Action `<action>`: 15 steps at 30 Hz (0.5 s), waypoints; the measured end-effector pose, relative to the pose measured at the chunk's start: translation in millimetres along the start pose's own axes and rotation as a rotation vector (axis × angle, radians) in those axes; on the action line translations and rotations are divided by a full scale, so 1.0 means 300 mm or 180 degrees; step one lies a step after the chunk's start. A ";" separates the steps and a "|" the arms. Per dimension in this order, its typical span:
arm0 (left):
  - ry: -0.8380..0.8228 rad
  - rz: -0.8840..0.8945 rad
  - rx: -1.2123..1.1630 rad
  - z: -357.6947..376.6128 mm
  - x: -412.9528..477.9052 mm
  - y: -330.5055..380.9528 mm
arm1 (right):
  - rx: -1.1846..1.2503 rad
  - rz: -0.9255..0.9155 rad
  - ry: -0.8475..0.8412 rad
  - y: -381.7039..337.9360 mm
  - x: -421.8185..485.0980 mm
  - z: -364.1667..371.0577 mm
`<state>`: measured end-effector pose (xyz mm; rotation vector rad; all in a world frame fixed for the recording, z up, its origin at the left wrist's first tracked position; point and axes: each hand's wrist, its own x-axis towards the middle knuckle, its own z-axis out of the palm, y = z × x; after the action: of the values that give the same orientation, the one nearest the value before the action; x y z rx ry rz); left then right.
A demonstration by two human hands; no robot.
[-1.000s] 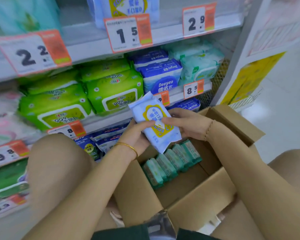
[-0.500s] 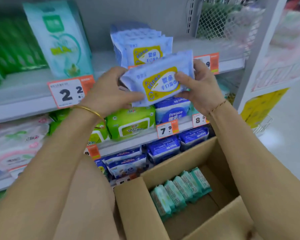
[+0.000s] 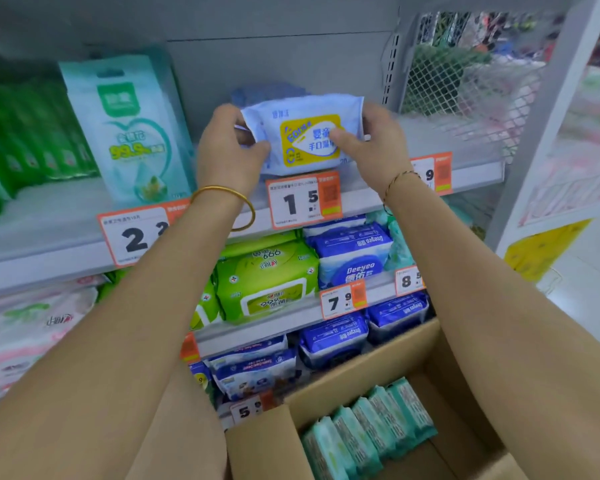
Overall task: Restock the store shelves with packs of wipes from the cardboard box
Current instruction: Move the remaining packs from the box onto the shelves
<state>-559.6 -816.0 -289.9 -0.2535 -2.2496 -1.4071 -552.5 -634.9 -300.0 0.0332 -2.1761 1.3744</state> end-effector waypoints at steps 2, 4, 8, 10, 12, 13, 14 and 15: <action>0.0087 0.0026 0.0122 0.006 0.010 -0.007 | -0.0149 -0.0038 -0.0005 0.001 0.013 0.009; 0.0128 0.0010 0.0266 0.011 0.018 -0.016 | -0.0336 -0.0031 -0.0063 0.007 0.023 0.016; -0.0070 -0.0197 0.0640 0.014 0.004 -0.046 | -0.1032 0.0128 -0.0333 0.013 0.012 0.008; -0.0168 -0.0246 0.0823 0.011 -0.006 -0.055 | -0.1390 0.0135 -0.0394 0.012 -0.010 0.007; -0.0227 -0.0268 0.0967 0.004 -0.012 -0.047 | -0.1527 0.0126 -0.0348 0.007 -0.025 0.008; -0.0240 -0.0281 0.0996 0.000 -0.014 -0.041 | -0.1550 0.0126 -0.0344 0.003 -0.031 0.009; -0.0235 -0.0288 0.0975 -0.003 -0.017 -0.035 | -0.1550 0.0156 -0.0351 0.001 -0.035 0.009; -0.0202 -0.0288 0.0916 -0.006 -0.021 -0.031 | -0.1531 0.0184 -0.0344 -0.001 -0.039 0.009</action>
<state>-557.2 -821.4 -299.7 -0.1029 -2.5072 -1.1119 -543.8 -640.5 -306.1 -0.1396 -2.5608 0.8618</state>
